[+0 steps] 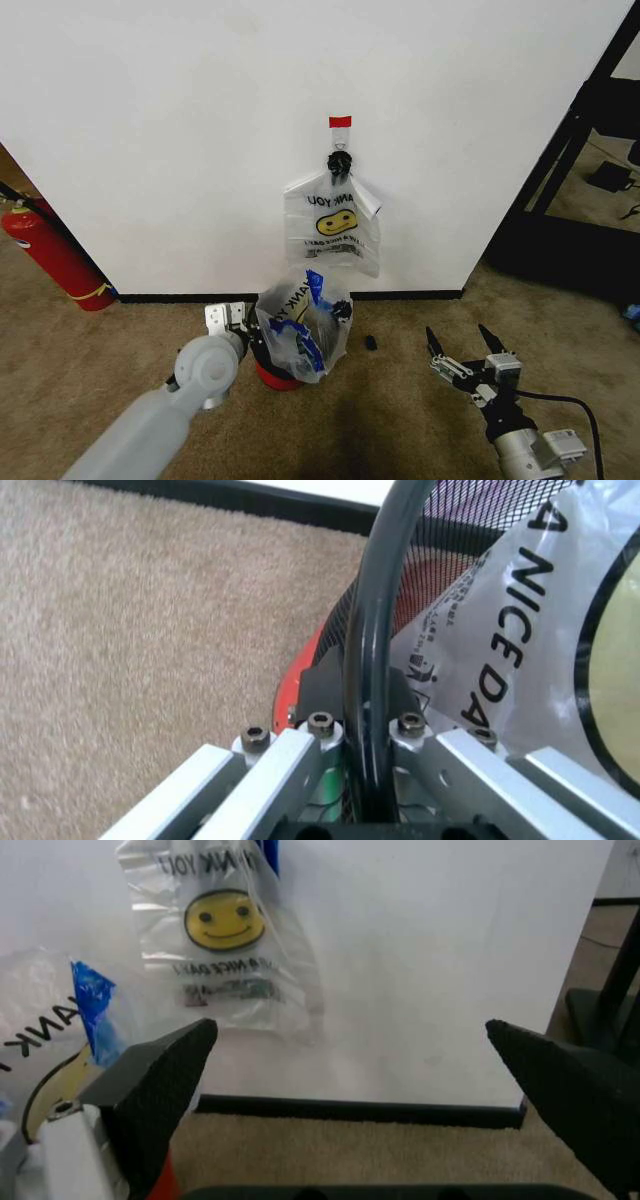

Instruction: Pick up the garbage bag from the wall and place it over the trash bin.

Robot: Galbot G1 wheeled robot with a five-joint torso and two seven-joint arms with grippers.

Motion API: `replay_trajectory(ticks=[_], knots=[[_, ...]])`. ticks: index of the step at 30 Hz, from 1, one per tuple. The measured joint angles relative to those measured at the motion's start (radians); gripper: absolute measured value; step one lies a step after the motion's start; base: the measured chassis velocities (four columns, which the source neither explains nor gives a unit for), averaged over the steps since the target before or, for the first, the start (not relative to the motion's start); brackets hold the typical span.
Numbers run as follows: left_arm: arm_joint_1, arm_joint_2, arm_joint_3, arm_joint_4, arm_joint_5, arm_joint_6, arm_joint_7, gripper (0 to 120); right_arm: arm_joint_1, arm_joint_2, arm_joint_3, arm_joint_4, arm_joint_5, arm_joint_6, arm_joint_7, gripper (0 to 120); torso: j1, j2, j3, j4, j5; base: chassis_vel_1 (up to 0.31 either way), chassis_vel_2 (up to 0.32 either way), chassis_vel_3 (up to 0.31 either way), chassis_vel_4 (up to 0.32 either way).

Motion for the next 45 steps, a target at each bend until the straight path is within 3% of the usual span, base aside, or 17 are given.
replay_trajectory(ticks=[9, 21, 32, 40, 45], knots=[[0.045, -0.106, -0.027, 0.027, 0.047, -0.049, -0.042, 0, -0.004, -0.006, -0.012, -0.01, -0.012, -0.008, 0.005, 100, 0.0, 0.0, 0.0, -0.0001, -0.0001, 0.0, 0.0, 0.0, 0.0], [0.084, -0.118, -0.035, 0.029, 0.063, -0.03, -0.01, 3, -0.015, -0.008, -0.008, 0.001, -0.014, -0.009, 0.006, 100, 0.0, 0.0, 0.0, 0.0, -0.0001, 0.0, 0.0, 0.0, 0.0], [0.122, -0.079, -0.048, -0.007, 0.147, 0.039, 0.061, 44, -0.016, -0.015, -0.006, 0.012, -0.011, -0.01, 0.007, 100, 0.0, 0.0, 0.0, -0.0001, -0.0003, 0.0, 0.0, 0.0, 0.0], [0.169, -0.022, -0.081, -0.083, 0.162, 0.057, 0.06, 72, -0.009, -0.015, -0.011, 0.028, -0.008, -0.023, 0.007, 100, 0.0, 0.0, 0.0, 0.0, -0.0002, 0.0, 0.0, 0.0, 0.0], [0.236, 0.009, -0.133, -0.165, 0.235, 0.057, 0.06, 94, -0.005, -0.026, -0.023, 0.036, 0.022, -0.052, 0.011, 100, 0.0, 0.0, 0.0, 0.0003, -0.0003, 0.0, 0.0, 0.0, 0.0]])
